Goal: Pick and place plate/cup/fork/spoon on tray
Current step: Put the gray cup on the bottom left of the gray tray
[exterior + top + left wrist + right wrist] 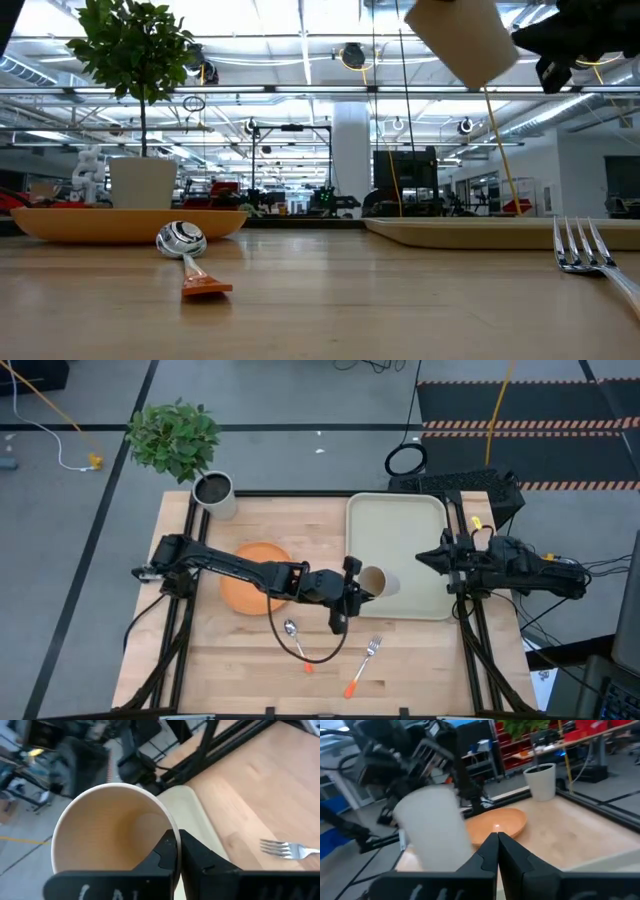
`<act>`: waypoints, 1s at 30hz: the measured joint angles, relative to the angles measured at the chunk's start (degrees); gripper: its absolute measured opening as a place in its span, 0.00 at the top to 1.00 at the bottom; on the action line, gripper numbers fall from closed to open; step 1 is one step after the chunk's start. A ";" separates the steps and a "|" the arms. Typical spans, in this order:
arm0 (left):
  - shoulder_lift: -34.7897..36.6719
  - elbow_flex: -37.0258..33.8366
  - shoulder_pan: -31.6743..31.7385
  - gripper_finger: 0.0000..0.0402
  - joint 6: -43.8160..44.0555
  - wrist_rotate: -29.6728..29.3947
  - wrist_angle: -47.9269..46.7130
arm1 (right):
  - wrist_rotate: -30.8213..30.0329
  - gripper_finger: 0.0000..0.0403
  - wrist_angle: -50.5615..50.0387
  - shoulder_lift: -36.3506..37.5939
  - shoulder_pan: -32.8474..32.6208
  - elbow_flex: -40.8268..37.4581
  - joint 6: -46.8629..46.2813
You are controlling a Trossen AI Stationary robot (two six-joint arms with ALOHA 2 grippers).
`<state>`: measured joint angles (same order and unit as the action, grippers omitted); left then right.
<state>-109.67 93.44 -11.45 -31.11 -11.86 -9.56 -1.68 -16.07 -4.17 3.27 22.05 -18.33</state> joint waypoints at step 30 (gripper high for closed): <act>-8.45 2.67 4.35 0.94 2.90 12.02 -17.40 | -3.84 1.00 12.56 -21.57 0.00 0.04 1.91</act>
<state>-118.13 96.12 -7.10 -28.21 0.16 -26.96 -5.52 -3.51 -25.74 3.27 22.09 -16.43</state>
